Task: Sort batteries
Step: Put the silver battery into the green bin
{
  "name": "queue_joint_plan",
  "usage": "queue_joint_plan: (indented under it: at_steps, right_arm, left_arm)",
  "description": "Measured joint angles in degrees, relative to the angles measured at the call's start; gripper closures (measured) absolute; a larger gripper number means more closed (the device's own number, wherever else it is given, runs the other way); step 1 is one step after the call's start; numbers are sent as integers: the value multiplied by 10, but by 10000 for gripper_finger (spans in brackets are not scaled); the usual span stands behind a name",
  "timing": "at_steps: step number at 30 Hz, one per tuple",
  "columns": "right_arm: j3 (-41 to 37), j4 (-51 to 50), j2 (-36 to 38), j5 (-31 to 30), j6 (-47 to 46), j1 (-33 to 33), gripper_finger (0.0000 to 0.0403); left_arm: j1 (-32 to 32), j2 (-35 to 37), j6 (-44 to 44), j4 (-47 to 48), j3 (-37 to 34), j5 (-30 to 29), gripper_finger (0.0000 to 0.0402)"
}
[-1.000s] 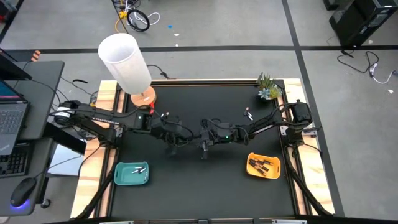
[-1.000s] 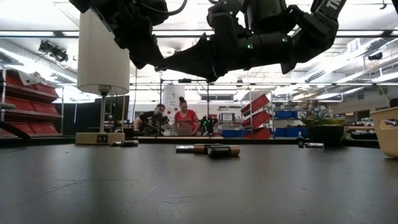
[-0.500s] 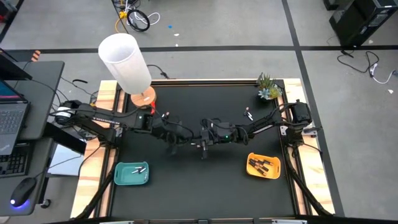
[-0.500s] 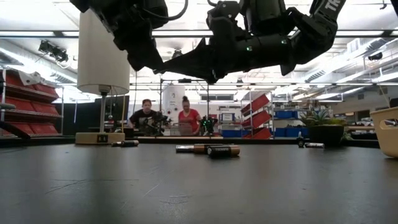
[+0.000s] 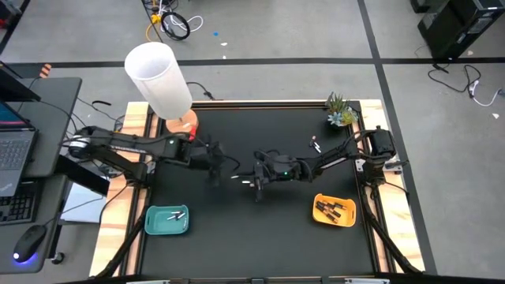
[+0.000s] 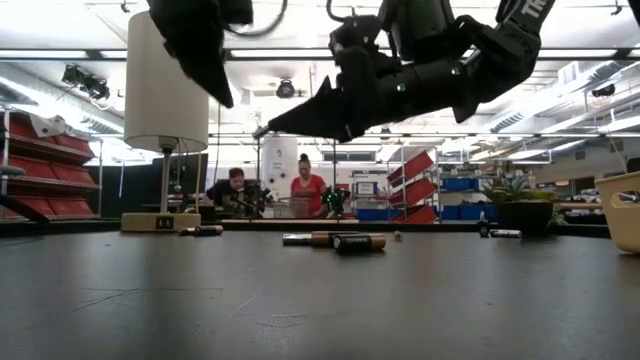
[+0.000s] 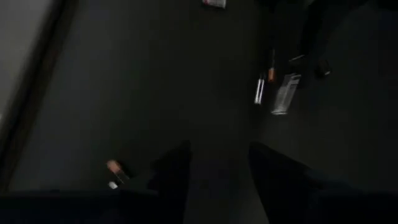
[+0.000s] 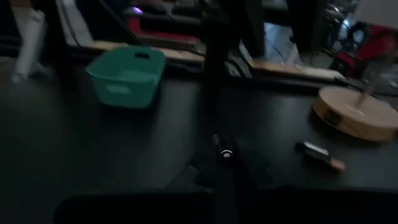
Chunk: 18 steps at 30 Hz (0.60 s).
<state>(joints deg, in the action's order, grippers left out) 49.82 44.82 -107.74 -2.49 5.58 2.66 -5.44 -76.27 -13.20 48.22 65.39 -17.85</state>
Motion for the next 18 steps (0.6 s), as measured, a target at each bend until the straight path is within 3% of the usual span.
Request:
queue_joint_plan:
  at_steps: [7, 12, 15, 18]
  right_arm:
    - [0, -49, 3, -49, 18, -2, 385]
    - [-1, -160, 37, -115, 7, 4, 385]
    - [-1, -270, 75, -161, -29, 19, 385]
    - [-1, -412, 129, -161, -68, 36, 385]
  left_arm:
    - [-53, 45, 7, -50, -63, -63, 228]
    - [-80, 67, 8, -248, -182, -63, 228]
    - [-95, 66, 6, -375, -256, -62, 228]
    - [-102, 65, 9, -477, -319, -57, 228]
